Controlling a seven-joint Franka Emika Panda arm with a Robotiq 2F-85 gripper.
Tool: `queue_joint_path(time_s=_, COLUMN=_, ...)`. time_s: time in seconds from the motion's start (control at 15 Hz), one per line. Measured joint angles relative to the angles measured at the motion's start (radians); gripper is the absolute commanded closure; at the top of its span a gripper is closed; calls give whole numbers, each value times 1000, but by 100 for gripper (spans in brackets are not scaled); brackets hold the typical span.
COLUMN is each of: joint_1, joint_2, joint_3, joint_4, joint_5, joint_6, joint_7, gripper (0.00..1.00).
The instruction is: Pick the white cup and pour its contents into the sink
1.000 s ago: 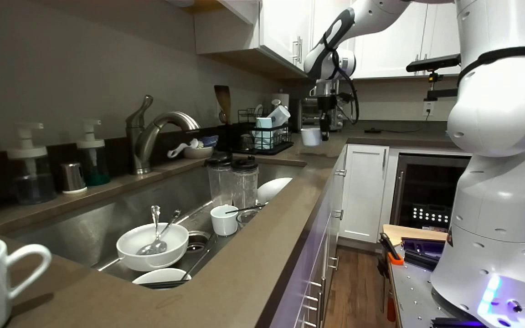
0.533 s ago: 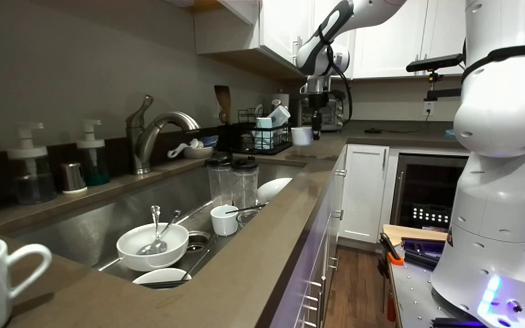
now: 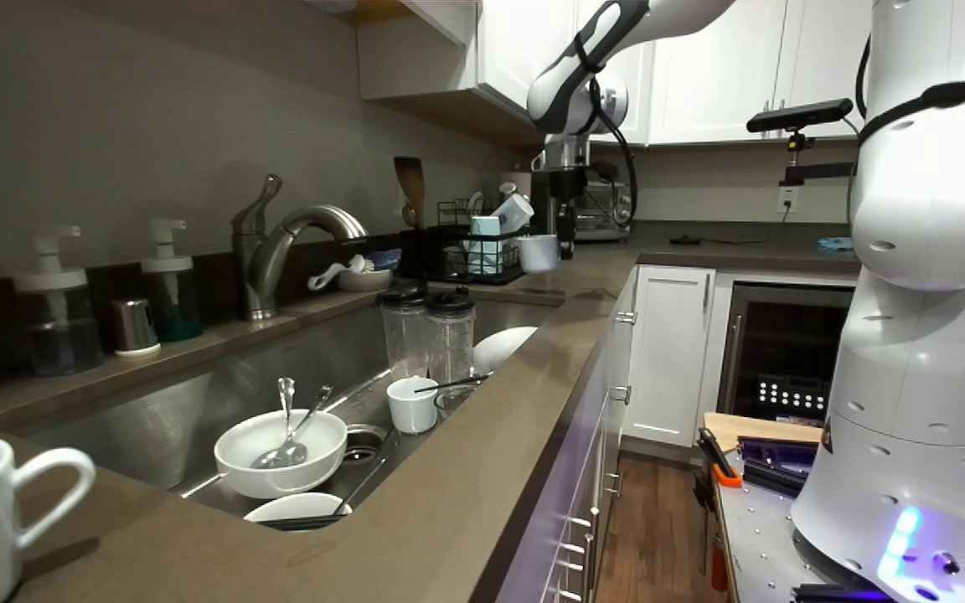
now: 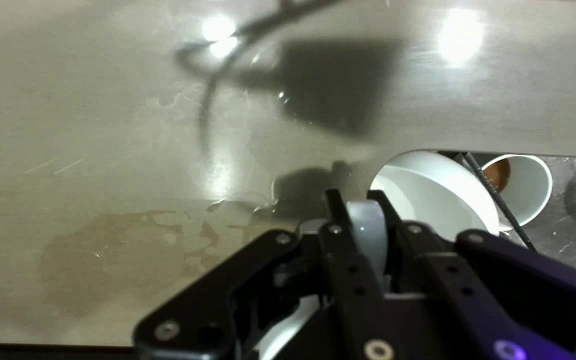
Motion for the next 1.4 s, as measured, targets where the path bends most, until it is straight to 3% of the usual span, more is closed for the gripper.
queue_joint_path(time_s=0.8, joint_1=143, joint_2=-105, joint_3=20, joint_4=-106, joint_5=-36, joint_6=0, joint_7=148, gripper=93)
queue_joint_path(time_s=1.13, joint_1=224, joint_2=-105, joint_3=77, joint_4=-113, joint_5=-72, joint_6=0, joint_7=297, gripper=93)
queue_joint_path(time_s=1.4, joint_1=279, joint_2=-101, joint_3=123, joint_4=-114, joint_5=-189, joint_6=0, joint_7=475, gripper=93)
